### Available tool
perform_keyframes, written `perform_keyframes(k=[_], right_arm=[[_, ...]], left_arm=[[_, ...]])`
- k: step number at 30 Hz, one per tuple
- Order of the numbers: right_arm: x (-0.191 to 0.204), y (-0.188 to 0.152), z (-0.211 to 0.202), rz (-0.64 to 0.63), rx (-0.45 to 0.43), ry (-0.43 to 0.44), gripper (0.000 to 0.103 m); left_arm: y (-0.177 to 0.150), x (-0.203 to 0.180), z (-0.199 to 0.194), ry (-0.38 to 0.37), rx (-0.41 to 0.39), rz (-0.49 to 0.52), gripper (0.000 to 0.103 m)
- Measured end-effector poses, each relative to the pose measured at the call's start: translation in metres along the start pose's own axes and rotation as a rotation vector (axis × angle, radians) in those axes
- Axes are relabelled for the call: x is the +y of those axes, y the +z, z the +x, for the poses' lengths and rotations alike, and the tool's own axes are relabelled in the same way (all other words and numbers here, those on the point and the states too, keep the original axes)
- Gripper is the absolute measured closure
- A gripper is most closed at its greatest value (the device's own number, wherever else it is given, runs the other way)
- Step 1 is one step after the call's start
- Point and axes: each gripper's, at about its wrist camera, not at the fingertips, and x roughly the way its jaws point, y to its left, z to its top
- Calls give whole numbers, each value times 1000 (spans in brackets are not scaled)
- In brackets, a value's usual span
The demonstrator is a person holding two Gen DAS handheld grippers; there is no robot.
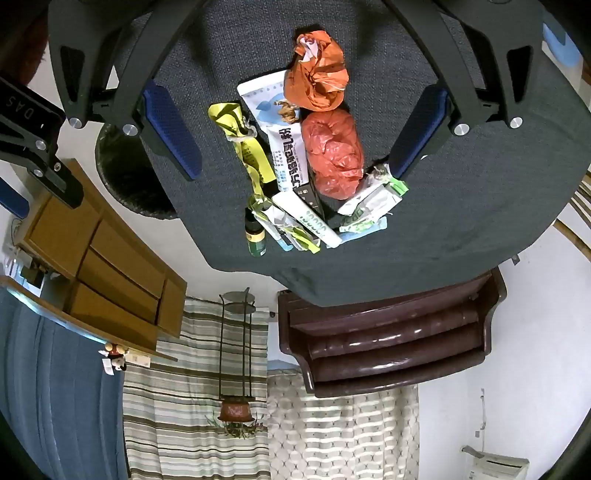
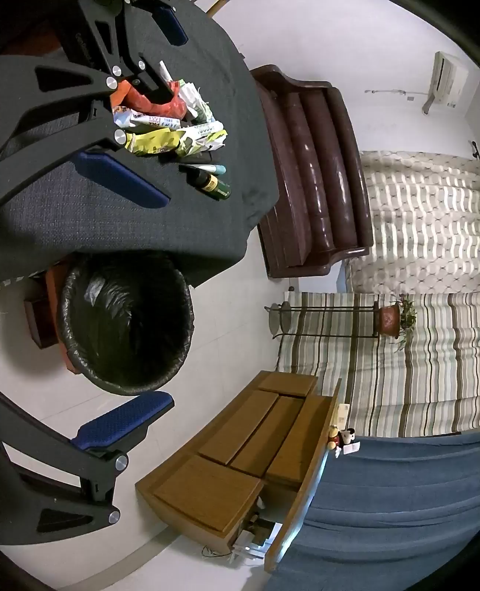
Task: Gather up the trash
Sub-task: 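Move both tools toward the trash pile on the table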
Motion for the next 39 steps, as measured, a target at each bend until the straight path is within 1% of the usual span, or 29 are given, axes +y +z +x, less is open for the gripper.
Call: perform_keyframes(k=[39], right_arm=[[-1, -1, 1, 2, 12, -3, 6]], left_arm=[[-1, 0, 0, 2, 11, 2, 6]])
